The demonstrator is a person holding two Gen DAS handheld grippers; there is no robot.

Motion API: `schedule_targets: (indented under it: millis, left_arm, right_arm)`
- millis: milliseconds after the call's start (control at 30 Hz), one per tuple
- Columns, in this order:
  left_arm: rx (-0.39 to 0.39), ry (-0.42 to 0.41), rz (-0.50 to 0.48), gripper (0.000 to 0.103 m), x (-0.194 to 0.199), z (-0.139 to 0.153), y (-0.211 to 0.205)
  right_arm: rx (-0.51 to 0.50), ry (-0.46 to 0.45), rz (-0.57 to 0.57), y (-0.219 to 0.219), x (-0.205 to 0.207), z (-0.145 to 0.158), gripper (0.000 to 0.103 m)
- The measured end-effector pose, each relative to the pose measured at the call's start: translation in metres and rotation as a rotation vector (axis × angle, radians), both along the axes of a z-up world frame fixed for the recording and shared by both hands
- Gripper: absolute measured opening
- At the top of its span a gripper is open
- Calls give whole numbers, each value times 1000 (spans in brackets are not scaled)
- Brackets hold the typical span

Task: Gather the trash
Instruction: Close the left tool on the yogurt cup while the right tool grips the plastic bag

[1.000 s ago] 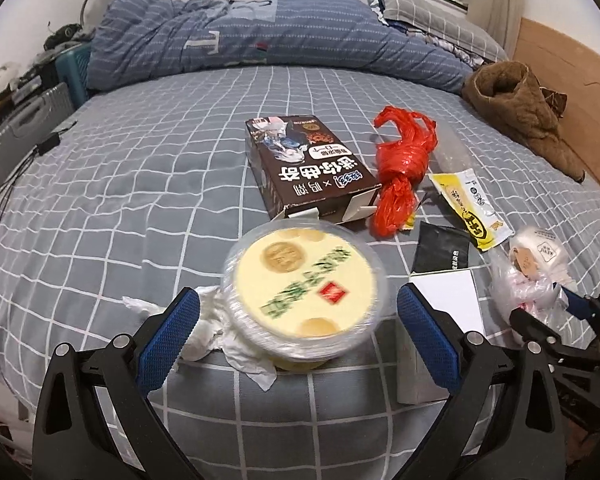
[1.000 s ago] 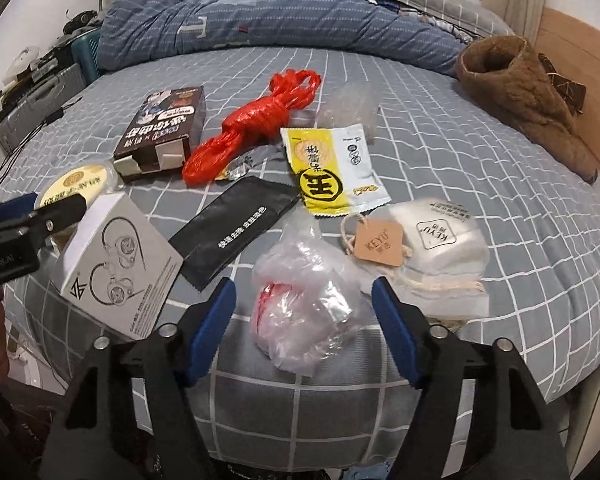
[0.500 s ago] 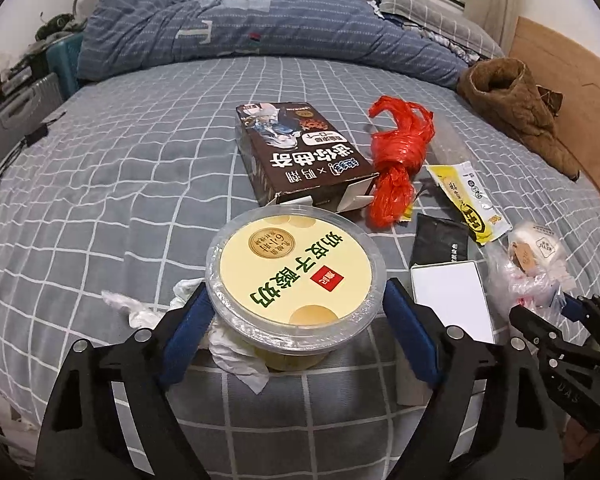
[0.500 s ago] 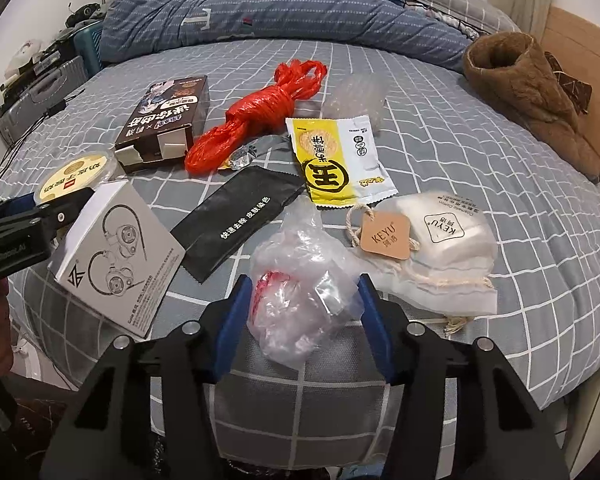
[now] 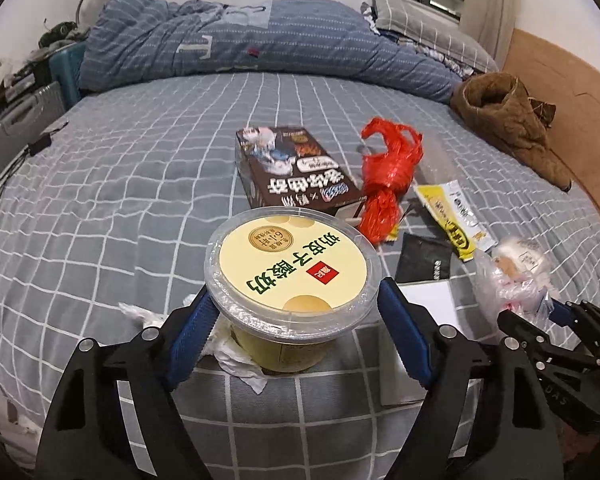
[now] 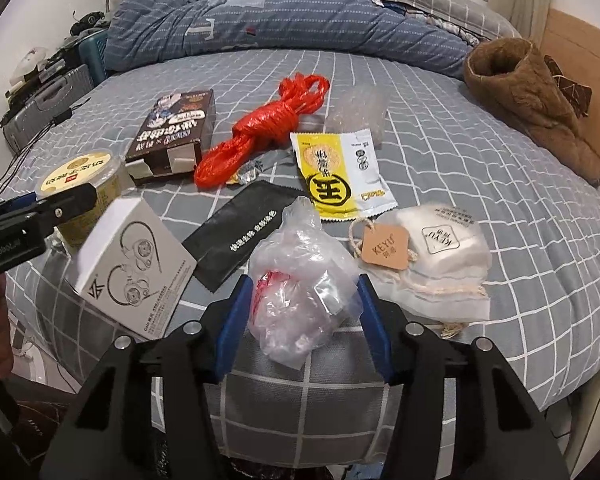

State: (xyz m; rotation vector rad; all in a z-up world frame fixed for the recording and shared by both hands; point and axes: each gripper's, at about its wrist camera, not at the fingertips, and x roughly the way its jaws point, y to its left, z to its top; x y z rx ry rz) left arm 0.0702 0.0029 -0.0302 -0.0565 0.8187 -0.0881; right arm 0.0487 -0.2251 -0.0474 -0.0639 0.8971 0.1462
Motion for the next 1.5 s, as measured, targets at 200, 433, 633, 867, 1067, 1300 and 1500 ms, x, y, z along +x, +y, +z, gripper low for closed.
schedule_targets:
  millis: [200,433,633,867,1067,1300,1500]
  left_arm:
    - [-36,-5,4,70,-9,21,8]
    - [1,1,13,56,-12,15,9]
    - [35,18,17,70,-2,-3,4]
    - [-3,56,66,83,24,-1,-1]
    - [-25,95,95,84,43,-4,-13]
    - [-46,140,135,84,64,-16,-20]
    - [-86,191,159,84,77,-31,-16]
  right_arm:
    - [8,-23,-7,-2,-2,10,51]
    - [16,-40,4,0,-6,17,51]
    - [19,-33,9,-1,-6,15,51]
    - [32,-20,3,-3,2,10,51]
    - [41,-7,3,-3,6,5,51]
    - [46,7,0,-6,9,0,51]
    - [50,15,-2,-8,12,-4,51]
